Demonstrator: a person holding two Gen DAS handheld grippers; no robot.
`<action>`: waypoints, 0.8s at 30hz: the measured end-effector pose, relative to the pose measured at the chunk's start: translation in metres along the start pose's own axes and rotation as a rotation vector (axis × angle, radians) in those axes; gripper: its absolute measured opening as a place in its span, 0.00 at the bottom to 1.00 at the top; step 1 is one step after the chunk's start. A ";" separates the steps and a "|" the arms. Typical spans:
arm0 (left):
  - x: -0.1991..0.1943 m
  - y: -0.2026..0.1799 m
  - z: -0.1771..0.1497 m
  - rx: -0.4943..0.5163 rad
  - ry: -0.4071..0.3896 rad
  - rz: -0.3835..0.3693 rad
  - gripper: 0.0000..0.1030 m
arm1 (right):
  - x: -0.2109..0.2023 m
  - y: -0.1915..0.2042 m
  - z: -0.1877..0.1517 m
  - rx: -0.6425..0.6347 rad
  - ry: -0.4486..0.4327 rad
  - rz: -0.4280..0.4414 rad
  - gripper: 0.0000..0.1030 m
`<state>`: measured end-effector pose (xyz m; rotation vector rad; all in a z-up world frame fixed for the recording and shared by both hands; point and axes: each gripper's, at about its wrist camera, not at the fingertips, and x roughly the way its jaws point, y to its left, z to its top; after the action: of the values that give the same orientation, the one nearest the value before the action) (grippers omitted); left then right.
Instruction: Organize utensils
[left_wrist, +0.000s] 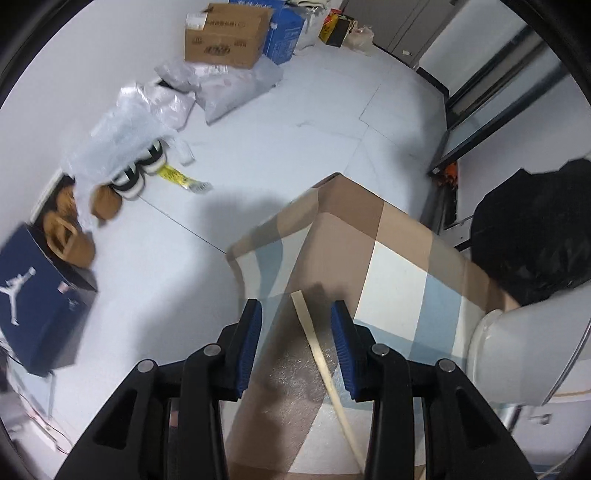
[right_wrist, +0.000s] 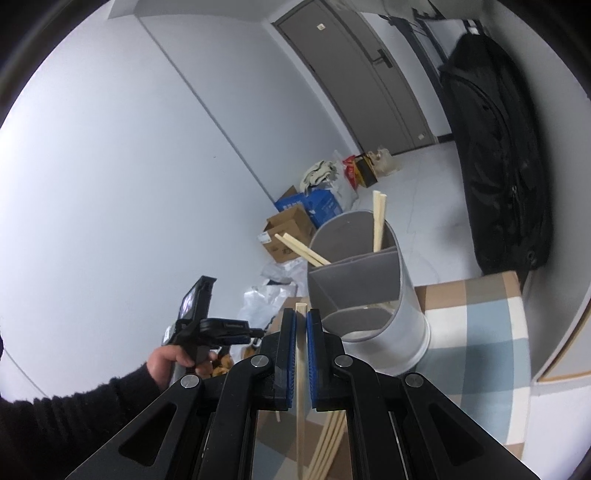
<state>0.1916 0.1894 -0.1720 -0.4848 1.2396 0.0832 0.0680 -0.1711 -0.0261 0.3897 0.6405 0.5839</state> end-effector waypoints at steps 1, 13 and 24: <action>0.002 -0.001 0.001 -0.003 0.007 -0.010 0.32 | 0.001 -0.002 0.001 0.006 0.001 -0.001 0.05; 0.010 0.005 0.004 -0.070 0.019 -0.120 0.16 | 0.002 -0.006 0.000 0.023 0.001 -0.009 0.05; -0.009 0.013 0.003 -0.093 -0.048 -0.135 0.02 | -0.003 -0.004 0.004 0.016 -0.020 -0.024 0.05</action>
<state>0.1874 0.2043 -0.1669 -0.6426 1.1567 0.0374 0.0701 -0.1764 -0.0237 0.4017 0.6302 0.5512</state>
